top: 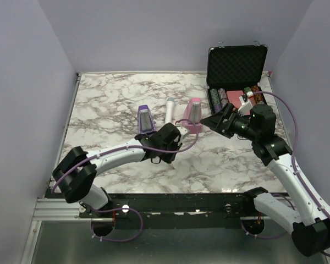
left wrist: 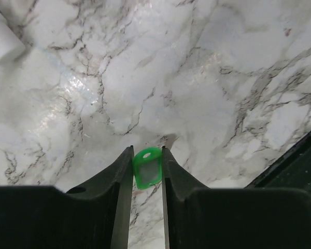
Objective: Remove the keys from the keyring
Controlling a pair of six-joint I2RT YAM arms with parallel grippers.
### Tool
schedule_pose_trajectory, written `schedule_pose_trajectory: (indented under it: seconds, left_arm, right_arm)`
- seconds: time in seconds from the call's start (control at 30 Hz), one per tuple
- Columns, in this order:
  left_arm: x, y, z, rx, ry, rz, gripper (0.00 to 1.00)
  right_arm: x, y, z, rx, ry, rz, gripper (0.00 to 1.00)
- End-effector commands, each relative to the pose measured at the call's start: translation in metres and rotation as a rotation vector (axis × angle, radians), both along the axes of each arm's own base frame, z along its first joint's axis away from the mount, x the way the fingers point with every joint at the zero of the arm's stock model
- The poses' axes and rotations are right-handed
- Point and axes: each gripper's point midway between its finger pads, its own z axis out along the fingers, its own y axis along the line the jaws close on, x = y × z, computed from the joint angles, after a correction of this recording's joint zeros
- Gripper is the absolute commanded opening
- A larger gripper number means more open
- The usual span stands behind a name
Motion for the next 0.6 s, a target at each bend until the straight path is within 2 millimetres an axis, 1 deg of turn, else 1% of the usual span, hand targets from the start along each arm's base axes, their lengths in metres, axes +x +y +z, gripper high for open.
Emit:
schedule_pose_trajectory:
  seconds: [0.0,0.17,0.27,0.37,0.43,0.5,0.57]
  left_arm:
    - [0.01,0.0,0.056,-0.064,-0.101,0.035,0.13]
    - [0.01,0.01,0.104,-0.125,-0.18,0.057,0.13]
    - [0.008,0.016,0.138,-0.176,-0.232,0.061,0.13]
    - [0.006,0.023,0.175,-0.235,-0.291,0.066,0.13]
    - [0.005,0.029,0.205,-0.281,-0.338,0.079,0.13]
    - [0.003,0.033,0.23,-0.324,-0.369,0.088,0.13]
    - [0.0,0.035,0.255,-0.372,-0.394,0.086,0.13]
  right_arm:
    - [0.0,0.006,0.023,-0.011,-0.051,0.053,1.0]
    - [-0.001,0.014,0.046,0.043,-0.079,0.09,1.0]
    - [-0.003,0.02,0.062,0.102,-0.095,0.127,1.0]
    - [-0.009,0.029,0.081,0.173,-0.13,0.188,1.0]
    - [-0.014,0.033,0.093,0.226,-0.154,0.228,1.0]
    - [-0.02,0.037,0.108,0.288,-0.203,0.277,1.0]
    - [-0.028,0.041,0.119,0.355,-0.233,0.325,1.0]
